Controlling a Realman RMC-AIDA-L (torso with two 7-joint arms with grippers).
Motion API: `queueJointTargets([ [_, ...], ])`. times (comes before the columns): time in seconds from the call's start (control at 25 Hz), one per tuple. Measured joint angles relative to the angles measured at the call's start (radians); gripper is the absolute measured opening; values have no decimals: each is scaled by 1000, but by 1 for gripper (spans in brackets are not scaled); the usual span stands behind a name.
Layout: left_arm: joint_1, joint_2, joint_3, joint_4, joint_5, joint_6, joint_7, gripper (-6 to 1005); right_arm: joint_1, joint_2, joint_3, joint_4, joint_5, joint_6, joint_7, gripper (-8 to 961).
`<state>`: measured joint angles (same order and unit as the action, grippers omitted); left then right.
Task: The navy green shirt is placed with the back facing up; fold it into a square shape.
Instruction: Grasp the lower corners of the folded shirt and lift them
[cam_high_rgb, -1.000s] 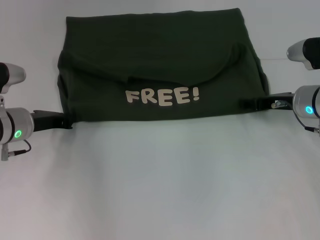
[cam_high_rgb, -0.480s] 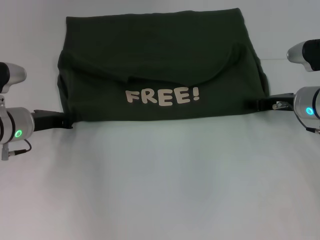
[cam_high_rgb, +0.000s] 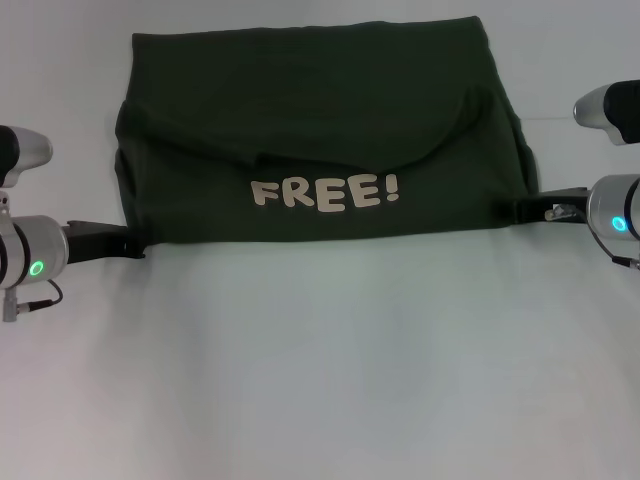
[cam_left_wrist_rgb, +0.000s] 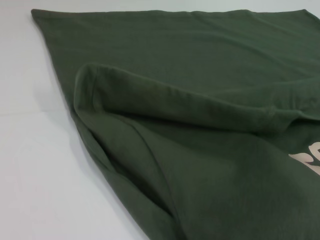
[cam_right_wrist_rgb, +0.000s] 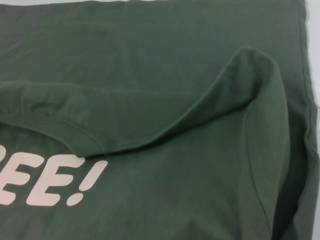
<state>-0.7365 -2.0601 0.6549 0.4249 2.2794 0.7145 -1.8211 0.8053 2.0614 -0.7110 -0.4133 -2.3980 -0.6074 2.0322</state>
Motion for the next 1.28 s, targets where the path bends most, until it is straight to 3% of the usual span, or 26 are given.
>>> queueJointTargets([
  [0.32,0,0,-3,0,-1,-3,0,18,1,-8,-2,13,5,0,-6,243],
  [0.52,0,0,-1,0,-2,-4,0,18,2,-8,-2,14,3,1,-11,67],
  [0.84,0,2,-6,6,-1,7,-7,17,-8,-10,-1,4,6,-19,-11,59],
  [1.28,10,18,-13,33,-1,123,-15,18,-50,-16,10,-73,9,-157,-1,56],
])
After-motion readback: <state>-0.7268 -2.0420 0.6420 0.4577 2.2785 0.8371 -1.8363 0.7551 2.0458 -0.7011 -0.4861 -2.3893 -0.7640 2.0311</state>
